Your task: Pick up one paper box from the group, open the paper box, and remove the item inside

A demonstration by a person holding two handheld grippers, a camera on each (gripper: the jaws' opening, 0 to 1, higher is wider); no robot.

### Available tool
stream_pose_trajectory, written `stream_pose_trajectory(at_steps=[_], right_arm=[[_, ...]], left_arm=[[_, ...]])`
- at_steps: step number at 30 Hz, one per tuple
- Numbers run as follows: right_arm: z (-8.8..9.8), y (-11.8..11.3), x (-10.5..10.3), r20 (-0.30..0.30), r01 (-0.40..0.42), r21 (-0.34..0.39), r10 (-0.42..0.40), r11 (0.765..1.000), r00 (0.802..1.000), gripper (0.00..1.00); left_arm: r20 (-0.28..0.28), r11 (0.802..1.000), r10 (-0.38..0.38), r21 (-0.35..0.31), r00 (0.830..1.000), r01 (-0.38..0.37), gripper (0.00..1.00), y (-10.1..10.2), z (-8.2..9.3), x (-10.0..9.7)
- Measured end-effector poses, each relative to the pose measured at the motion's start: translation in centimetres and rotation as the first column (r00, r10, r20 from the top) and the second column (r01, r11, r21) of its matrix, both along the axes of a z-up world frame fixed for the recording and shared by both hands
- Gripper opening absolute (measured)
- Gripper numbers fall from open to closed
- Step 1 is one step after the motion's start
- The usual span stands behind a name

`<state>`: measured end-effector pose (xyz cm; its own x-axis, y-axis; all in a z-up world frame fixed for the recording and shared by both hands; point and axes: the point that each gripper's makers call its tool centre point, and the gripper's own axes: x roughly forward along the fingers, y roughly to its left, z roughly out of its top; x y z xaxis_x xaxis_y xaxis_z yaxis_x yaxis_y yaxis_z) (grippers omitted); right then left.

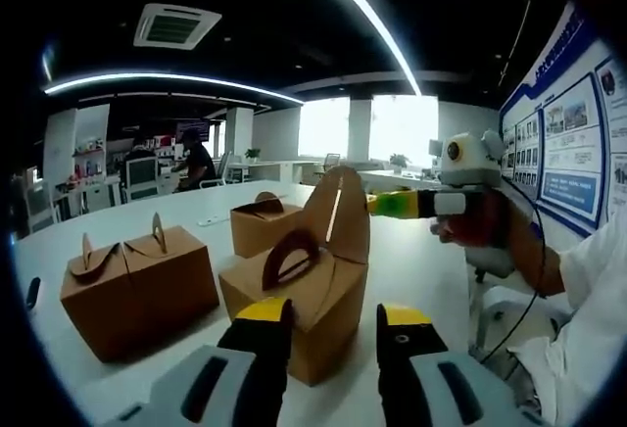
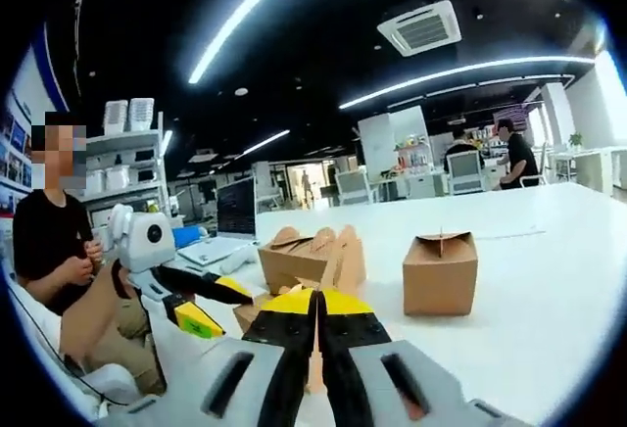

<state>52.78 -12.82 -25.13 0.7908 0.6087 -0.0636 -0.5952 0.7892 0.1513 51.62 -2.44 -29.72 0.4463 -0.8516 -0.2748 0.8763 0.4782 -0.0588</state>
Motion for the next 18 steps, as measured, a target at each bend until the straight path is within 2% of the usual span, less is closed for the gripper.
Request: stream_pose_trajectory(at_steps=[4,8,11,18], right_arm=[[-0.1,-0.2,0.0,-0.007,0.001,0.029,-0.001,1.000,1.000,0.03],[-0.2,-0.1,0.1,-0.055,-0.019,0.148,0.028,0.989,0.998,0.05],[-0.4,-0.6,0.4,-0.055,-0.008,0.150,0.017,0.989,0.998,0.11],[-0.8,-1.2,0.6,-0.033,0.025,0.076,-0.022,0.997,0.999,0.11]], left_arm=[[0.001,1.000,0.000,-0.002,1.000,0.000,0.36,0.0,0.0,0.0],[0.001,1.000,0.000,-0.004,1.000,0.000,0.37,0.0,0.0,-0.1],[0.002,1.000,0.000,-0.006,1.000,0.000,0.37,0.0,0.0,-0.1],[0.001,1.000,-0.002,-0.004,1.000,0.002,0.37,0.0,0.0,-0.1]])
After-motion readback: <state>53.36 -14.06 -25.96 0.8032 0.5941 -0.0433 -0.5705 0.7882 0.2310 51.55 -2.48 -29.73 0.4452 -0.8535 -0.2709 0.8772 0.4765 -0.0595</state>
